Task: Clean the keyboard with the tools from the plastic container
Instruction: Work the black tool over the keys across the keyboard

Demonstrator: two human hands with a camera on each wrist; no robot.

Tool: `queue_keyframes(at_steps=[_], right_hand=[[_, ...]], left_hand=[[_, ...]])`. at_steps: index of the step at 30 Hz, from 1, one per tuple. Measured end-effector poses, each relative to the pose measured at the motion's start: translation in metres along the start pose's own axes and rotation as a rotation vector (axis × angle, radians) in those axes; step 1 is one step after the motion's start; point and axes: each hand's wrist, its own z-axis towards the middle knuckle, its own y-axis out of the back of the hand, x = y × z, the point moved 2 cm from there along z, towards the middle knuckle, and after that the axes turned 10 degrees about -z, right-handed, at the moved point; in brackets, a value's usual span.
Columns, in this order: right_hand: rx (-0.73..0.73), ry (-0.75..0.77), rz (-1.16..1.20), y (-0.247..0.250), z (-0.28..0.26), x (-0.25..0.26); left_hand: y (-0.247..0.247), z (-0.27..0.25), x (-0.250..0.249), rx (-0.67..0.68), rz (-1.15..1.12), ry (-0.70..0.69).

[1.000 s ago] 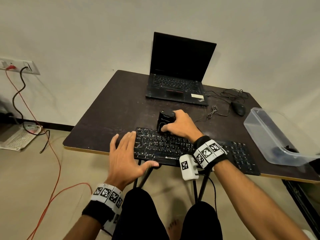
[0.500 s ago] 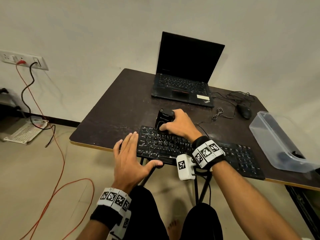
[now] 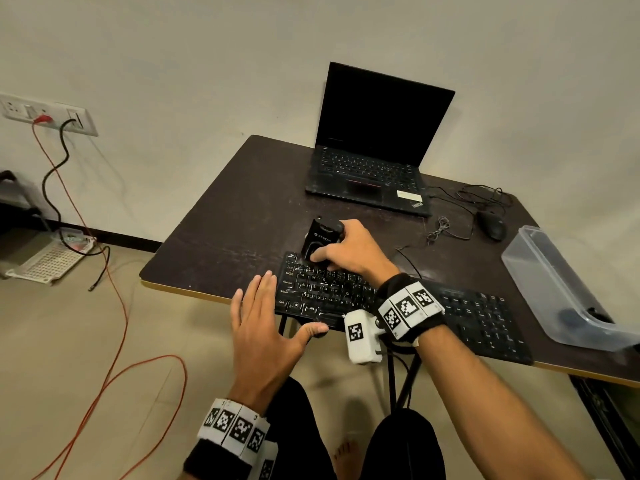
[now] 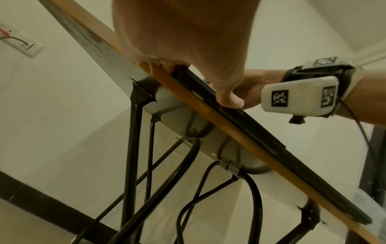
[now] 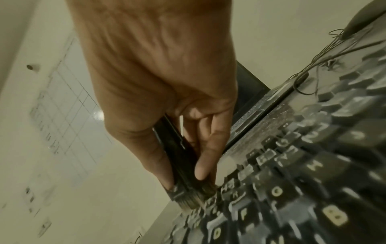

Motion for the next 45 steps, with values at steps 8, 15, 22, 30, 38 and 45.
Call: queue_keyframes(at_steps=[8,15,22,30,38,45], right_hand=[[-0.017,0.0,-0.036,-0.001,0.008,0.006],[-0.012,0.029,-0.062,-0.011,0.011,0.017],[-0.009,0.036,-0.05,-0.012,0.011,0.025],[-0.023,0.067,-0.084,-0.016,0.016,0.033],[-0.062,0.084,-0.138,-0.018,0.016,0.036],[-0.044,0.083,-0.12,-0.015,0.014,0.034]], left_hand=[[-0.003,-0.005,-0.004,-0.044,-0.028,0.021],[-0.003,-0.004,-0.003,-0.034,-0.047,0.032],[-0.003,-0.004,-0.003,-0.047,-0.058,0.021],[-0.002,-0.004,-0.002,-0.039,-0.052,0.023],[-0.001,-0.006,0.002,-0.051,-0.047,0.009],[-0.003,-0.006,0.003,-0.061,-0.032,0.001]])
